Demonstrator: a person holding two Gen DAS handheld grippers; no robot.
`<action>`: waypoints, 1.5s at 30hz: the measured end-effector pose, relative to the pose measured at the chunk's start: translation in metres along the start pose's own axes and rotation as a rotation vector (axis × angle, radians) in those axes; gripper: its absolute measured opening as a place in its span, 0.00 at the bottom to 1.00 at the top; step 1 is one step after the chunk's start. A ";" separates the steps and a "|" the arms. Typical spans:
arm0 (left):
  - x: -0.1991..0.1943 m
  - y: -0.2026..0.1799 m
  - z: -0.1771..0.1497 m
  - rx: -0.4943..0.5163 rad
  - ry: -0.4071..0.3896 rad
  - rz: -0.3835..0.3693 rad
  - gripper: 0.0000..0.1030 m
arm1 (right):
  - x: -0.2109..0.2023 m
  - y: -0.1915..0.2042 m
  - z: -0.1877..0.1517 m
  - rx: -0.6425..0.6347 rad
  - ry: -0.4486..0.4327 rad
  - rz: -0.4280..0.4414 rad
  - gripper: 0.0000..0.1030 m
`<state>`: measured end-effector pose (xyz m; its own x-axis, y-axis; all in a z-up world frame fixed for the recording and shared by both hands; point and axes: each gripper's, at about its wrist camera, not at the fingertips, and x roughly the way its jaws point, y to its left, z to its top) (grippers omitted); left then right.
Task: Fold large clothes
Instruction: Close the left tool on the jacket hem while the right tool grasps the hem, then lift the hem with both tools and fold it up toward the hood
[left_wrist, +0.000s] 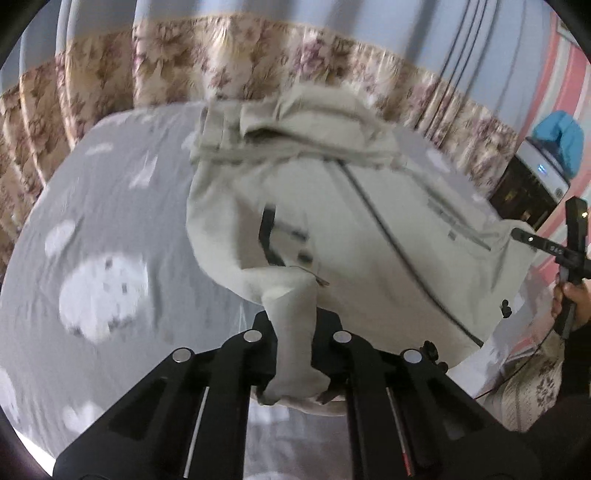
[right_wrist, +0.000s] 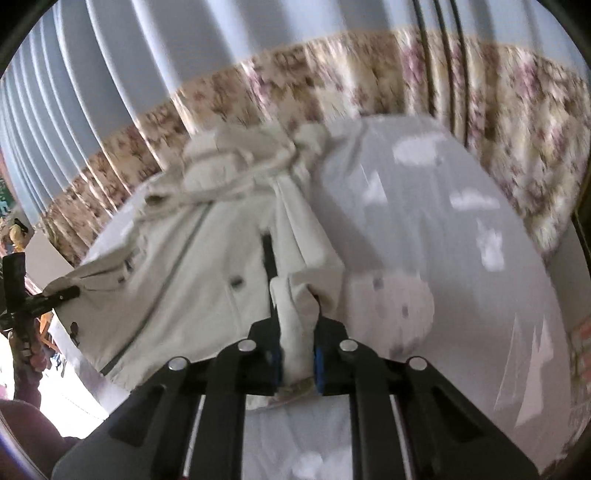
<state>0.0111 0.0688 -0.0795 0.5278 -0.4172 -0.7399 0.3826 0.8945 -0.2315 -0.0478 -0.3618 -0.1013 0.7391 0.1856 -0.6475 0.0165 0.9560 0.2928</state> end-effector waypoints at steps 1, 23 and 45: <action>-0.002 0.003 0.008 -0.005 -0.009 -0.013 0.06 | 0.000 0.002 0.008 -0.007 -0.010 0.002 0.12; 0.170 0.077 0.271 -0.051 0.006 0.157 0.06 | 0.205 -0.004 0.292 -0.104 0.062 -0.195 0.12; 0.131 0.134 0.291 -0.289 -0.160 0.132 0.97 | 0.178 -0.002 0.280 -0.053 -0.028 -0.093 0.76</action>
<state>0.3520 0.0873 -0.0234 0.6793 -0.2941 -0.6724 0.0843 0.9414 -0.3266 0.2720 -0.3944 -0.0198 0.7547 0.0902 -0.6498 0.0505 0.9796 0.1946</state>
